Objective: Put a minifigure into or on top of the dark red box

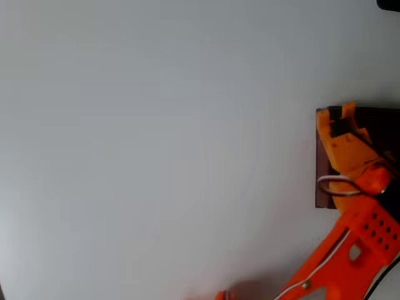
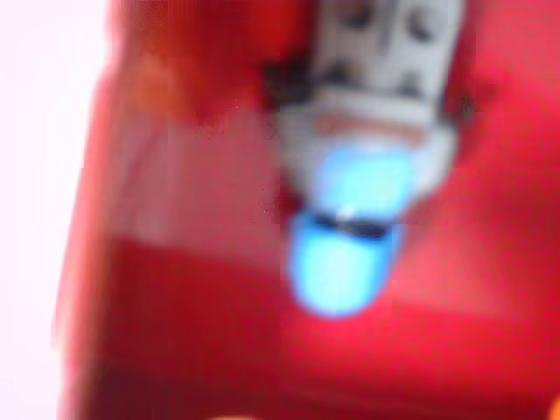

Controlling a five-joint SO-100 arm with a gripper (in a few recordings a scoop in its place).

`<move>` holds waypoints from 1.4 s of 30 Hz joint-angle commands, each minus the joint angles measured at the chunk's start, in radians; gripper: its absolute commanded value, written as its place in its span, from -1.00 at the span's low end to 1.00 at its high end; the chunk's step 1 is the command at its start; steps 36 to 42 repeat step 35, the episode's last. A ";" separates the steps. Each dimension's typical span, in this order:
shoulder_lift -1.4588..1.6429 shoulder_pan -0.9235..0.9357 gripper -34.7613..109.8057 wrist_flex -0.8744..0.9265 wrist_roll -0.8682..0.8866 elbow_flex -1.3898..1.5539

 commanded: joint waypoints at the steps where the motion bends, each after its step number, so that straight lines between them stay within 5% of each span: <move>1: 0.318 -0.143 -0.36 0.009 -0.158 0.167; 5: 0.758 -0.457 -0.51 -0.040 -0.407 0.488; 10: 1.236 -0.842 -0.52 0.017 -0.390 0.767; 20: 1.401 -1.385 -0.52 -0.087 -0.405 1.085; 25: 1.480 -1.489 -0.52 -0.138 -0.413 1.233; 29: 1.904 -1.514 -0.52 0.003 -0.350 1.424; 42: 1.879 -1.506 -0.52 -0.005 -0.324 1.440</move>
